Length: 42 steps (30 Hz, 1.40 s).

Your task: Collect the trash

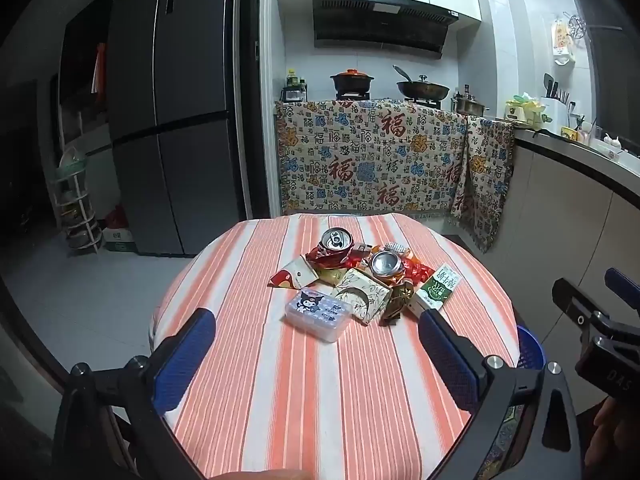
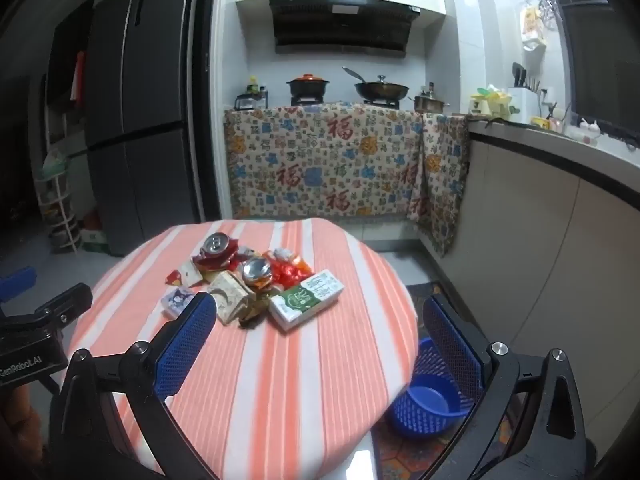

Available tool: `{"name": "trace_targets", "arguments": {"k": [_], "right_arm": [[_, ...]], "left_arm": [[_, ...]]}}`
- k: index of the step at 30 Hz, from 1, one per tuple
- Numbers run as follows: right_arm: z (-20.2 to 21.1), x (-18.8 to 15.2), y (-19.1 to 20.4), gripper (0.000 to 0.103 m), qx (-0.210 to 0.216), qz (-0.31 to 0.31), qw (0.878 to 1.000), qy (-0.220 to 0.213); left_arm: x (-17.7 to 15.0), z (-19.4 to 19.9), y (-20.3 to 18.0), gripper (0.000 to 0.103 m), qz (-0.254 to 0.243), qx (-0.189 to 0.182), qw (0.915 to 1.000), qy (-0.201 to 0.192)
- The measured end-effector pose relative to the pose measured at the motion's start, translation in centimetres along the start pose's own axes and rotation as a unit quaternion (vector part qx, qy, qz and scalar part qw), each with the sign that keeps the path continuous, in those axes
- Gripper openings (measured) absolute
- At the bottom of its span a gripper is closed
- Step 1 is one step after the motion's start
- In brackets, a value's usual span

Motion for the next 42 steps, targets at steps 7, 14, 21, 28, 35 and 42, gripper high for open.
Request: {"name": "trace_targets", "arguments": {"k": [7, 14, 21, 28, 35, 42], "right_arm": [[0.0, 0.0, 0.0, 0.103, 0.001, -0.001, 1.000, -0.001], [-0.2, -0.4, -0.2, 0.103, 0.001, -0.001, 1.000, 0.002], [-0.3, -0.7, -0.5, 0.103, 0.000, -0.003, 1.000, 0.002], [-0.2, -0.7, -0.6, 0.103, -0.001, -0.002, 1.000, 0.003], [-0.2, -0.6, -0.6, 0.103, -0.002, -0.002, 1.000, 0.004], [-0.3, -0.7, -0.6, 0.103, -0.003, -0.002, 1.000, 0.006]], "left_arm": [[-0.5, -1.1, -1.0, 0.103, -0.006, 0.003, 1.0000, 0.000], [-0.7, -0.8, -0.6, 0.103, -0.006, 0.002, 0.9999, 0.010], [-0.9, -1.2, -0.8, 0.103, -0.007, 0.001, 0.9999, 0.014], [-1.0, -1.2, -0.8, 0.103, -0.007, 0.001, 0.9999, 0.015], [-1.1, -1.2, -0.8, 0.103, -0.009, 0.002, 0.9998, 0.018], [-1.1, -1.3, -0.9, 0.103, -0.010, 0.003, 0.9997, 0.020]]}}
Point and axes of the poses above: each gripper's, at about its wrist camera, not at the fingertips, and z roughly against the way its jaws point, y to its left, x to its top, the point moved 5 cm from there along -z, roughly the way its jaws point, and after that the axes turned 9 degrees about y, right-handed, at the moved point
